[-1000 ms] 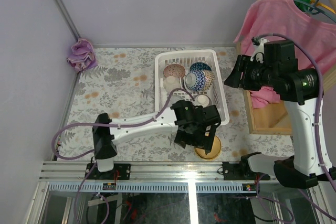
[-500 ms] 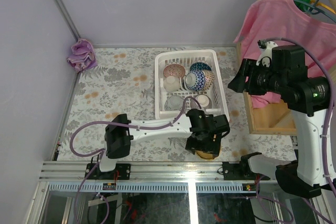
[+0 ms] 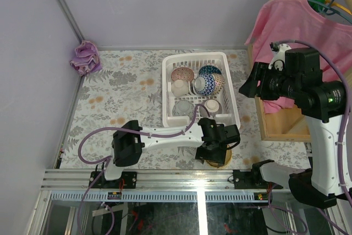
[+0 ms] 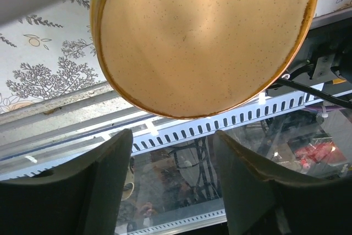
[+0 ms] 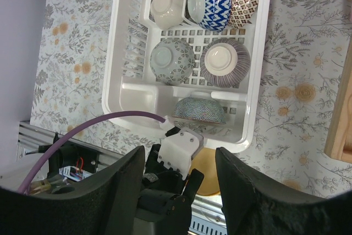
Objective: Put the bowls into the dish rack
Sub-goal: Pick up the bowl from the center of the board.
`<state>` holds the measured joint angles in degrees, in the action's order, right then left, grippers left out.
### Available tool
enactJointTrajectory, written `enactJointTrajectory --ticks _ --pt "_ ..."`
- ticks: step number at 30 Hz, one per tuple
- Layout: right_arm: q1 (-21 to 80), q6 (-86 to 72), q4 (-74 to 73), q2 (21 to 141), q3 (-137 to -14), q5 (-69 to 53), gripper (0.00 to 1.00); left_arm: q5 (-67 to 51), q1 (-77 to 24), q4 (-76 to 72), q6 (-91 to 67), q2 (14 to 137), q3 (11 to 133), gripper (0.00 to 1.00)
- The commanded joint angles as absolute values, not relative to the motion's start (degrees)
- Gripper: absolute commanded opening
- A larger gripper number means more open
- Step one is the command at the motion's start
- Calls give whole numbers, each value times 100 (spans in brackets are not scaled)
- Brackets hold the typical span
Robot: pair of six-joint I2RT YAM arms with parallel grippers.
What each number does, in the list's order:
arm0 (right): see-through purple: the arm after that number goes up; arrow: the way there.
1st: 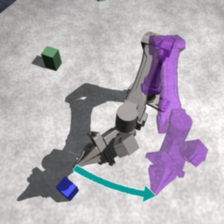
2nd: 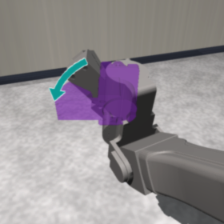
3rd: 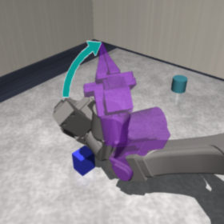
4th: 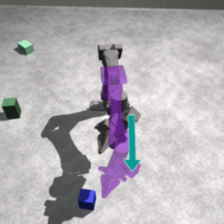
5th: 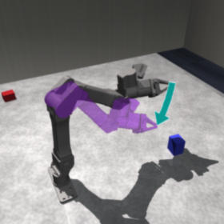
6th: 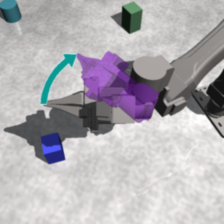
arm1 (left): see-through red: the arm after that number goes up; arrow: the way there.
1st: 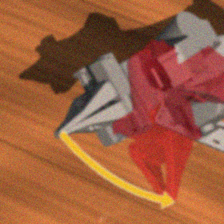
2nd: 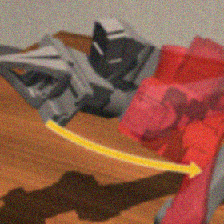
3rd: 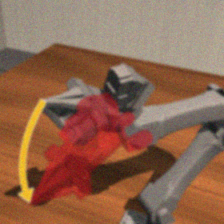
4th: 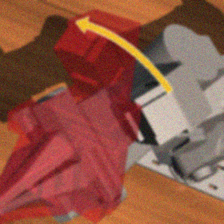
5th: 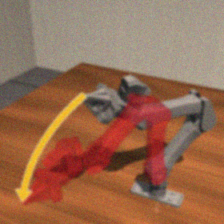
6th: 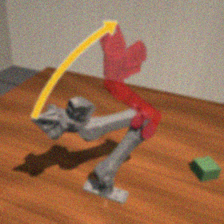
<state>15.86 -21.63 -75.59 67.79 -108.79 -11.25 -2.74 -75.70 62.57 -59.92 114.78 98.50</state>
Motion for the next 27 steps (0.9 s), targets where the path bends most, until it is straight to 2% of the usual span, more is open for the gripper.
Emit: enactJointTrajectory --ticks 1,3,5,14,21,27 --pt "1595 -1867 -7999 6697 -10882 -1585 61 108 -7484 6145 -6202 11338 9791 56" --pt "1597 -1866 -7991 6689 -10877 -1600 61 259 -7427 6160 -6306 11249 9692 46" --pt "1600 -1872 -7988 6676 -10870 -1621 61 450 -7373 6165 -6387 11192 9617 41" --pt "1595 -1876 -8053 6567 -10813 -1757 61 1294 -7357 6475 -6694 11270 9656 34" --pt "1604 -1898 -8104 6481 -10772 -1846 61 1414 -7356 6486 -6776 11390 9593 23" --pt "1600 -1929 -8122 6443 -10751 -1863 61 1450 -7351 6462 -6726 11476 9604 19"
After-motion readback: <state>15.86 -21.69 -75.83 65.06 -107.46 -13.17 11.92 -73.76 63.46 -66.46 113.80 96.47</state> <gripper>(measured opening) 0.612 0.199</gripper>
